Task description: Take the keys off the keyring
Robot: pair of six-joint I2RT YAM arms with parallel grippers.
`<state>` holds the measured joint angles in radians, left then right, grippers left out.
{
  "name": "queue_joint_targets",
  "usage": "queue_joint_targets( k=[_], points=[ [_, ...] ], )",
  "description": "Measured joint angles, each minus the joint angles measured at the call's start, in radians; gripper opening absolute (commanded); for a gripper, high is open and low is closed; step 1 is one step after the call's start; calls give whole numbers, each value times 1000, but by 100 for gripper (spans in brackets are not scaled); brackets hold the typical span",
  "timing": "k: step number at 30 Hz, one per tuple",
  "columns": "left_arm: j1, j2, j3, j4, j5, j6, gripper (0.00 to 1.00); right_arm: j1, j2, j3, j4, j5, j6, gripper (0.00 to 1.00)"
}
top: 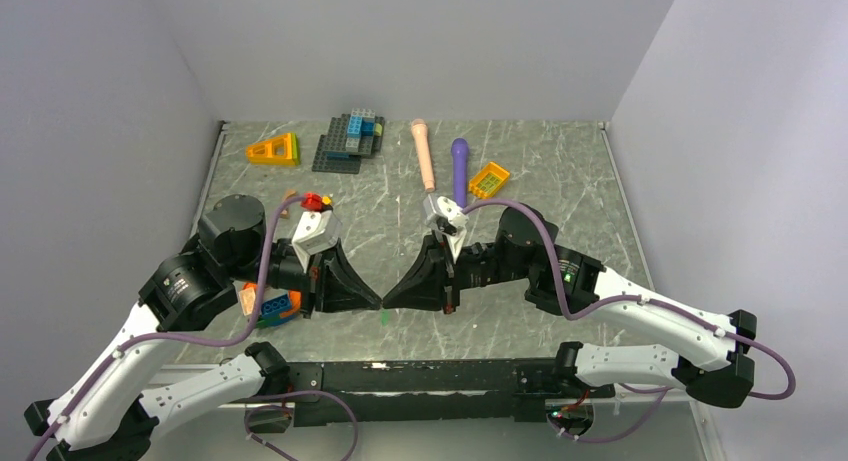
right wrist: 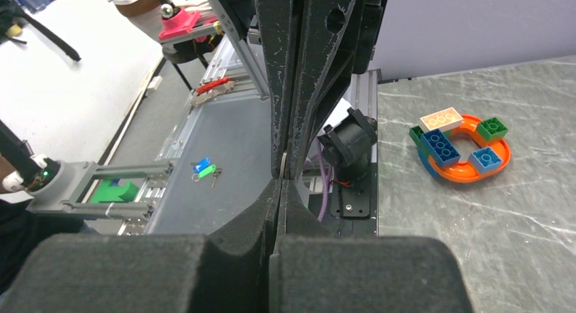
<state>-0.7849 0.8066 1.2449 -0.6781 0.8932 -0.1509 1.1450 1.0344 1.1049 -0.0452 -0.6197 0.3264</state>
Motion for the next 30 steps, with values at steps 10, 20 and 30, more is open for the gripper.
queue_joint_targets(
  k=[10,20,30],
  points=[
    [0,3,19,-51,-153,-4,1,-5,0,-5,-28,122,6,0],
    [0,10,21,-64,-286,-23,0,-6,-2,-27,-21,254,22,0],
    [0,25,23,-69,-368,-51,0,1,0,-35,-22,343,21,0]
  ],
)
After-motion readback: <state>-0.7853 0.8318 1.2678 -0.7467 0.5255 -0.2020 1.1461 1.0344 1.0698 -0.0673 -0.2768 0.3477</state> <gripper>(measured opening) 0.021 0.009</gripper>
